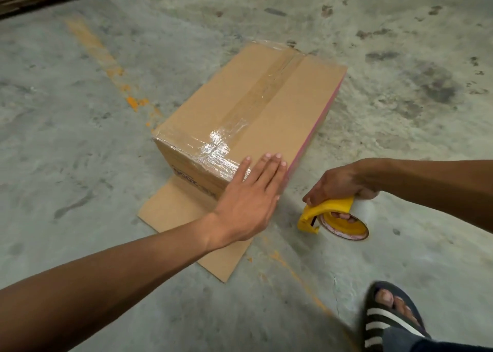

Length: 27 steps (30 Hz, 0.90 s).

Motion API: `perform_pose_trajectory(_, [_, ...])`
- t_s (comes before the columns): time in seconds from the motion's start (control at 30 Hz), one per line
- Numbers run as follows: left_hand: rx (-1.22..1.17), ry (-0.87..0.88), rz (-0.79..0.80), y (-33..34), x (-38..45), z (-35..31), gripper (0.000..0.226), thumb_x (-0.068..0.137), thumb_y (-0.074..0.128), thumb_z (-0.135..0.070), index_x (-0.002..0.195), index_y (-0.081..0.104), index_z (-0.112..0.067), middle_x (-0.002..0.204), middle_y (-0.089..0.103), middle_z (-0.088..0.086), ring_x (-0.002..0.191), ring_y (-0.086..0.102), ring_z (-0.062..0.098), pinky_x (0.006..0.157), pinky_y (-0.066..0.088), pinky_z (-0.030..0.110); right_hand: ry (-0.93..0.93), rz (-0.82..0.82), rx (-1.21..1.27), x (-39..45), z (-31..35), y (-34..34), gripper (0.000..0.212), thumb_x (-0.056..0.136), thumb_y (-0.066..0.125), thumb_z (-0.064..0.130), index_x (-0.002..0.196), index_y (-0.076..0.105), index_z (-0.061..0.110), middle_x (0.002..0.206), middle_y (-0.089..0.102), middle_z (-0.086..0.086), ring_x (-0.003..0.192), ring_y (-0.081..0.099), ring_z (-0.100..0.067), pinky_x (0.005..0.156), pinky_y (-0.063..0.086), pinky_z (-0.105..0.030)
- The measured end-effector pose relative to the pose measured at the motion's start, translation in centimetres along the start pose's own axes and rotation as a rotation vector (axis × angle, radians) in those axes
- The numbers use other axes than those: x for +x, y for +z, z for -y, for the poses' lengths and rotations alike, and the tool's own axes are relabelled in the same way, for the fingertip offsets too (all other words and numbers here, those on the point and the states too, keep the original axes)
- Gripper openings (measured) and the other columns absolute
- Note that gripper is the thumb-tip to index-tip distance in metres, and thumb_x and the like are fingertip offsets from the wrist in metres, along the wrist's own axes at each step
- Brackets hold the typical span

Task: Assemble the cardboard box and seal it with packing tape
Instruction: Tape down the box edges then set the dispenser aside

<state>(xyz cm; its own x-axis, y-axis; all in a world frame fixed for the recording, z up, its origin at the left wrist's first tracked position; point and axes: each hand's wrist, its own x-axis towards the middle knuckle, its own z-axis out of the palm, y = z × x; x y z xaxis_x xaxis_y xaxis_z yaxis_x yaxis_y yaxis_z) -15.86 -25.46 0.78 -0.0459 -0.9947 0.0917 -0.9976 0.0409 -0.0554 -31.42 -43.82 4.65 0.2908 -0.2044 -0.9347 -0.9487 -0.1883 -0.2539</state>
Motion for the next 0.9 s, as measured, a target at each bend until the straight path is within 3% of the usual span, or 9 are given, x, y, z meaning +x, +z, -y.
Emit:
perform_pose_trajectory(0.13, [0.01, 0.052, 0.012, -0.2, -1.9, 3.5, 0.061, 0.102, 0.025, -0.034, 0.155, 0.014, -0.005, 0.163, 0.013, 0.013, 0.151, 0.011, 0.028, 0.119, 0.015, 0.052, -0.04, 0.027, -0.11, 0.0, 1.3, 1.0, 0.048, 0.091, 0.062, 0.036, 0.134, 0.059, 0.015, 0.078, 0.066, -0.021, 0.051, 0.059, -0.028, 0.069, 0.055, -0.041])
perform_pose_trajectory(0.27, [0.005, 0.1, 0.033, -0.8, -4.9, 9.4, 0.058, 0.103, 0.023, -0.033, 0.155, 0.018, -0.008, 0.163, 0.016, 0.008, 0.151, 0.011, 0.024, 0.12, 0.015, 0.047, -0.135, 0.051, -0.138, 0.0, 2.6, 2.8, 0.04, 0.094, 0.062, 0.033, 0.133, 0.06, 0.023, 0.105, 0.071, -0.023, 0.055, 0.062, -0.024, 0.077, 0.056, -0.045])
perform_pose_trajectory(0.3, [-0.002, 0.099, 0.034, -0.9, -5.9, 10.8, 0.056, 0.104, 0.023, -0.032, 0.155, 0.018, -0.01, 0.163, 0.016, 0.006, 0.151, 0.011, 0.023, 0.12, 0.015, 0.047, -0.166, 0.037, -0.163, 0.0, 3.1, 3.5, 0.039, 0.093, 0.062, 0.034, 0.131, 0.061, 0.027, 0.11, 0.071, -0.018, 0.06, 0.065, -0.02, 0.081, 0.056, -0.043])
perform_pose_trajectory(0.4, [-0.039, 0.044, 0.026, -1.1, -8.7, 13.9, 0.054, 0.103, 0.029, -0.026, 0.155, 0.021, -0.012, 0.162, 0.02, 0.003, 0.151, 0.014, 0.021, 0.119, 0.018, 0.049, -0.326, -0.056, -0.315, 0.0, 4.5, 5.6, 0.038, 0.093, 0.062, 0.035, 0.131, 0.06, 0.037, 0.13, 0.062, 0.003, 0.105, 0.062, -0.012, 0.095, 0.049, -0.03])
perform_pose_trajectory(0.43, [-0.045, 0.017, 0.021, -1.1, -9.7, 14.6, 0.053, 0.103, 0.029, -0.024, 0.154, 0.022, -0.012, 0.162, 0.021, 0.003, 0.15, 0.015, 0.021, 0.118, 0.02, 0.05, -0.392, -0.063, -0.344, -0.1, 5.0, 6.6, 0.04, 0.094, 0.061, 0.032, 0.134, 0.057, 0.037, 0.133, 0.06, 0.005, 0.11, 0.059, -0.013, 0.095, 0.049, -0.026])
perform_pose_trajectory(0.53, [-0.063, -0.054, 0.006, -1.2, -12.2, 15.8, 0.054, 0.1, 0.026, -0.019, 0.153, 0.025, -0.009, 0.161, 0.024, 0.005, 0.15, 0.016, 0.023, 0.118, 0.019, 0.052, -0.529, -0.05, -0.45, -0.3, 6.7, 9.5, 0.051, 0.096, 0.052, 0.025, 0.143, 0.044, 0.042, 0.135, 0.054, 0.008, 0.099, 0.059, -0.008, 0.076, 0.048, -0.013])
perform_pose_trajectory(0.73, [-0.112, -0.149, -0.015, -1.6, -16.0, 16.7, 0.059, 0.093, 0.031, -0.01, 0.152, 0.027, -0.009, 0.16, 0.024, 0.004, 0.15, 0.017, 0.024, 0.121, 0.012, 0.046, -0.821, -0.034, -1.108, 1.2, 9.0, 13.7, 0.073, 0.097, 0.043, 0.025, 0.155, 0.002, 0.042, 0.145, 0.047, -0.011, 0.126, 0.047, -0.033, 0.104, 0.037, -0.033])
perform_pose_trajectory(0.83, [-0.161, -0.25, -0.032, -1.5, -18.8, 17.3, 0.062, 0.09, 0.034, -0.003, 0.152, 0.029, -0.009, 0.16, 0.023, 0.006, 0.15, 0.014, 0.025, 0.122, 0.008, 0.045, -0.914, -0.055, -1.329, 3.0, 9.8, 15.6, 0.08, 0.097, 0.044, 0.016, 0.154, -0.005, 0.044, 0.126, 0.051, -0.019, 0.107, 0.054, -0.039, 0.085, 0.043, -0.041])
perform_pose_trajectory(0.9, [-0.192, -0.346, -0.05, -1.3, -20.9, 17.8, 0.061, 0.092, 0.032, -0.004, 0.152, 0.028, -0.009, 0.161, 0.021, 0.007, 0.151, 0.011, 0.025, 0.122, 0.008, 0.046, -0.959, -0.07, -1.41, 3.7, 10.0, 16.7, 0.086, 0.095, 0.045, 0.01, 0.151, -0.007, 0.049, 0.125, 0.049, -0.02, 0.106, 0.056, -0.039, 0.08, 0.045, -0.043])
